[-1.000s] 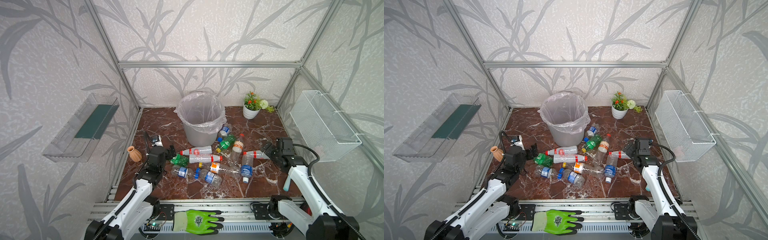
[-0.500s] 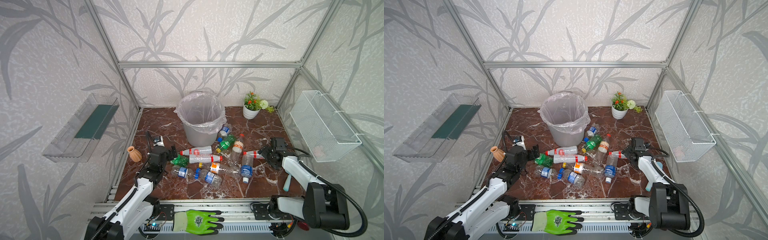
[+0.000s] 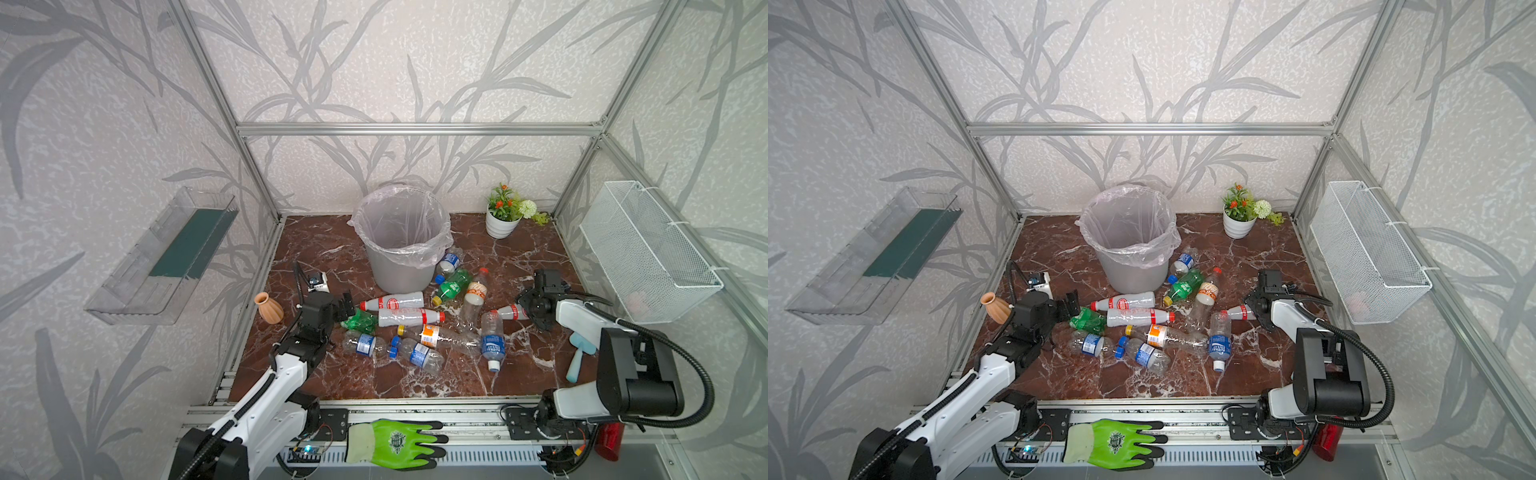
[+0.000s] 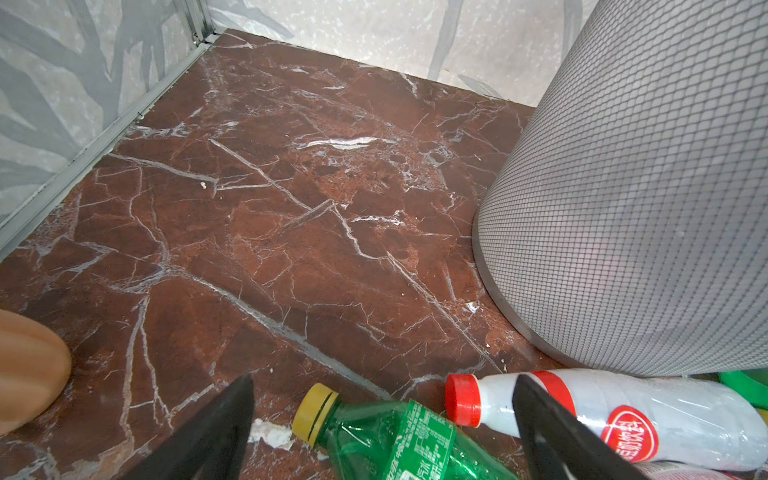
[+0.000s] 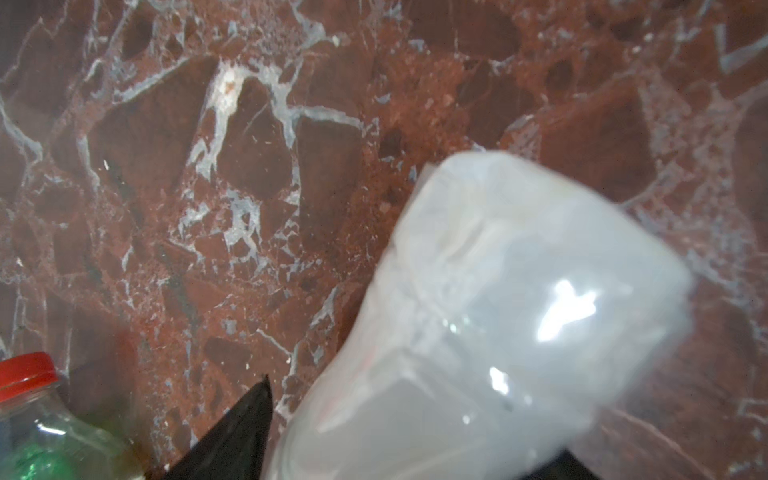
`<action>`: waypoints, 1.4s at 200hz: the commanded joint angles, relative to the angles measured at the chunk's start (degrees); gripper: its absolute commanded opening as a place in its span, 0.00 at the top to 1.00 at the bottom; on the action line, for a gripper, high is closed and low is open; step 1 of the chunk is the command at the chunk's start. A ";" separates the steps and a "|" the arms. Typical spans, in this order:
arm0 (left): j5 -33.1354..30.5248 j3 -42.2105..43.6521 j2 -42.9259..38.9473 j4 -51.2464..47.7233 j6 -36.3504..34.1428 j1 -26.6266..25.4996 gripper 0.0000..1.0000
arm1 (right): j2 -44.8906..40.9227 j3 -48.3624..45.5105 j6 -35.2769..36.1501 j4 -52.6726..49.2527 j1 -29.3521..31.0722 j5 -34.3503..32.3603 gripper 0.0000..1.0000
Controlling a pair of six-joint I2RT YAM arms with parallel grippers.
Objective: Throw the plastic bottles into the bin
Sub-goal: 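Grasp the white bottle with the right gripper and lift it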
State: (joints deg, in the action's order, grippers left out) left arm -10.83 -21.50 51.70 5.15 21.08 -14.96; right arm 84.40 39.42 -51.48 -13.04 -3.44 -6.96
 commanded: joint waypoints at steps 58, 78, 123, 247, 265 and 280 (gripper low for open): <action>-0.23 0.44 -0.35 -0.65 1.21 -0.33 0.04 | 3.20 3.10 -2.75 4.71 -0.34 -0.16 0.53; -0.31 0.65 -0.36 -0.80 1.42 -0.35 0.03 | 1.50 3.26 -1.97 6.29 -0.31 -0.24 0.56; -2.41 1.53 -1.25 -2.04 3.31 -0.36 0.03 | -6.73 0.92 -0.25 14.17 -0.30 -0.77 0.56; -5.51 2.90 -8.16 -7.52 8.40 -0.33 0.03 | -17.97 22.47 3.41 32.05 14.62 -1.04 0.53; -4.58 2.99 -8.73 -7.40 8.95 -0.34 0.03 | -10.79 29.08 6.21 35.10 21.10 -0.45 0.52; -4.16 2.80 -8.43 -7.85 9.62 -0.33 0.03 | -3.94 35.58 9.02 35.56 26.04 2.01 0.52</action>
State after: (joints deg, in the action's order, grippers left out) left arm -15.05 -18.90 43.66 -0.97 28.56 -15.07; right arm 71.96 67.20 -47.55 18.13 16.05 -7.79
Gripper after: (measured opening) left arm 0.971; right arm 0.479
